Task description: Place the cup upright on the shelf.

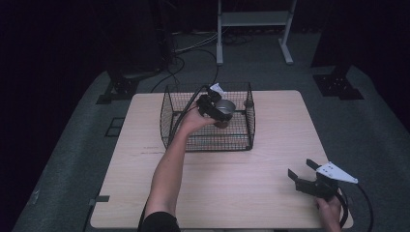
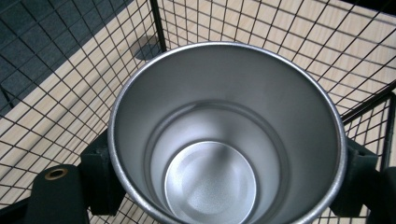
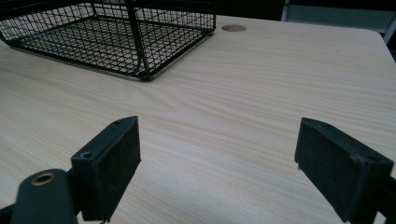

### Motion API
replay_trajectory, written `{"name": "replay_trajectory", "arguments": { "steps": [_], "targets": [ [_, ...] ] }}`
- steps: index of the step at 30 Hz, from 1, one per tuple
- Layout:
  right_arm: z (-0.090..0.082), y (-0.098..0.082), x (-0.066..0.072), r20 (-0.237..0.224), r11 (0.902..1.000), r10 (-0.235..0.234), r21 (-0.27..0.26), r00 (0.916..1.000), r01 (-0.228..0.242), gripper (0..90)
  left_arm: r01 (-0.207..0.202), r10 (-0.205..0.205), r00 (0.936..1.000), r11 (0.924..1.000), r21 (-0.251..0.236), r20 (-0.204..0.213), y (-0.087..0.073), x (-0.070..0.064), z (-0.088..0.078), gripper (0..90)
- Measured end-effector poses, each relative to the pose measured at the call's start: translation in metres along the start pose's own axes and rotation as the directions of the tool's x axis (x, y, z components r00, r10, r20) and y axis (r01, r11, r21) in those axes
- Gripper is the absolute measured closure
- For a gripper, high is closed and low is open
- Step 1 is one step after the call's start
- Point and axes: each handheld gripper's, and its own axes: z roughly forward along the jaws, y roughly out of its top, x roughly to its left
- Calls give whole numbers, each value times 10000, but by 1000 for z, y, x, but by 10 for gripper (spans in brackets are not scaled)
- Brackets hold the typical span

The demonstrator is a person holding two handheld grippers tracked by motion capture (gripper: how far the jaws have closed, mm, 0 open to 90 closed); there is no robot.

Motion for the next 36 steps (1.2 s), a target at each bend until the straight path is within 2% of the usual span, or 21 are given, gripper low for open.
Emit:
{"name": "replay_trajectory", "arguments": {
  "steps": [5, 7, 20, 26, 29, 34, 36],
  "targets": [
    [0, 0, 0, -11, 10000, -8, -5, 10000, 8, 135, 118, -118, 9999, 9997, 227, 23, -4, 3, 4, 177],
    [0, 0, 0, -20, 10000, -24, 6, 10000, 25, 135, 419, -421, 9990, 9990, 183, 135, -7, 7, 6, 177],
    [0, 0, 1, -5, 10000, -55, -43, 10000, 55, 135, 449, -451, 9990, 9965, 711, 11, -13, 8, 16, 177],
    [0, 0, 1, 32, 10000, -82, -14, 10000, 82, 135, 343, -340, 9994, 9968, 727, -56, -13, 7, 18, 177],
    [0, 0, 1, 29, 9999, -127, 11, 9999, 127, 135, 368, -370, 9993, 9948, 954, -3, -14, 8, 21, 177],
    [0, 0, 2, 2, 9999, -152, 22, 9999, 152, 135, 522, -538, 9984, 9948, 879, 161, -16, 11, 24, 177],
    [0, 0, 2, -16, 9999, -168, 15, 9999, 168, 135, 529, -546, 9984, 9935, 1010, 141, -17, 13, 29, 177]
  ]
}}
